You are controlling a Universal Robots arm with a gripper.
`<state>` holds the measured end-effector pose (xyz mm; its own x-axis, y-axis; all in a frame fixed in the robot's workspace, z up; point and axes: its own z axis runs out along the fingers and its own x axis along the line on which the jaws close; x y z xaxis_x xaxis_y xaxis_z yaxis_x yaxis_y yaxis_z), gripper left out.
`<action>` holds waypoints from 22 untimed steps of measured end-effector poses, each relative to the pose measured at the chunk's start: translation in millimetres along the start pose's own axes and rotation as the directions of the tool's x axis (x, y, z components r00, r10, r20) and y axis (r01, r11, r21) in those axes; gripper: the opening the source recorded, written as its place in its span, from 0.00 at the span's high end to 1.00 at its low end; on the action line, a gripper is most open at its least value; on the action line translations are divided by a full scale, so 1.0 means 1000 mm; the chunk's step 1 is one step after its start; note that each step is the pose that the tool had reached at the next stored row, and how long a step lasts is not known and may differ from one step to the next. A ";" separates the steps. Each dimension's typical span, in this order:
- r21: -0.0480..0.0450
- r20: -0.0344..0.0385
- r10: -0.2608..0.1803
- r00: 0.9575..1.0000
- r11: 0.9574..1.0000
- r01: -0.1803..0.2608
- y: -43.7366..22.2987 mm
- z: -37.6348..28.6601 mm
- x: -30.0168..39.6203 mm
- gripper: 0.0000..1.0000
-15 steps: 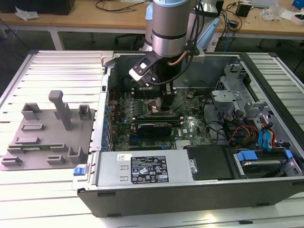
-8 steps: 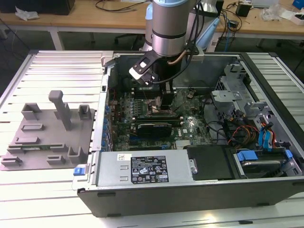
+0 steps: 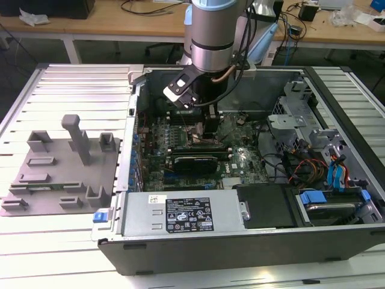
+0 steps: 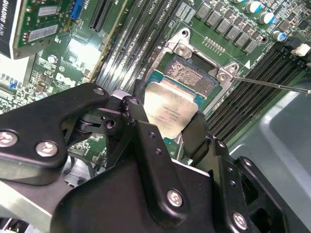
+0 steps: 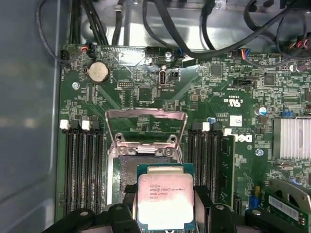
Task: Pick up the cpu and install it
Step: 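Place the cpu into insertion slot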
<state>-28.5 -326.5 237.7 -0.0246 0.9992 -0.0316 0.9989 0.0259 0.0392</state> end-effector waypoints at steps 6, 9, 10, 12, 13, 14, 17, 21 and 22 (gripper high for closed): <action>0.000 0.000 0.001 1.000 1.000 -0.001 -0.0004 0.0037 0.0036 0.45; 0.000 0.000 0.002 1.000 1.000 -0.002 -0.0008 0.0058 0.0041 0.45; 0.000 0.000 0.002 1.000 1.000 -0.002 -0.0008 0.0062 0.0045 0.45; 0.000 0.000 0.002 1.000 1.000 -0.002 -0.0011 0.0072 0.0056 0.45; 0.000 0.000 0.002 1.000 1.000 -0.002 -0.0013 0.0077 0.0060 0.45; 0.000 0.000 0.003 1.000 1.000 -0.003 -0.0014 0.0081 0.0064 0.45; 0.000 0.000 0.004 1.000 1.000 -0.004 -0.0029 0.0118 0.0102 0.45; 0.000 0.000 0.007 1.000 1.000 -0.007 -0.0032 0.0173 0.0111 0.45; 0.000 0.000 0.008 1.000 1.000 -0.008 -0.0032 0.0182 0.0111 0.45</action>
<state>-31.2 -316.1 219.0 -0.0169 0.9994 -0.0315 0.9991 0.0181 0.0392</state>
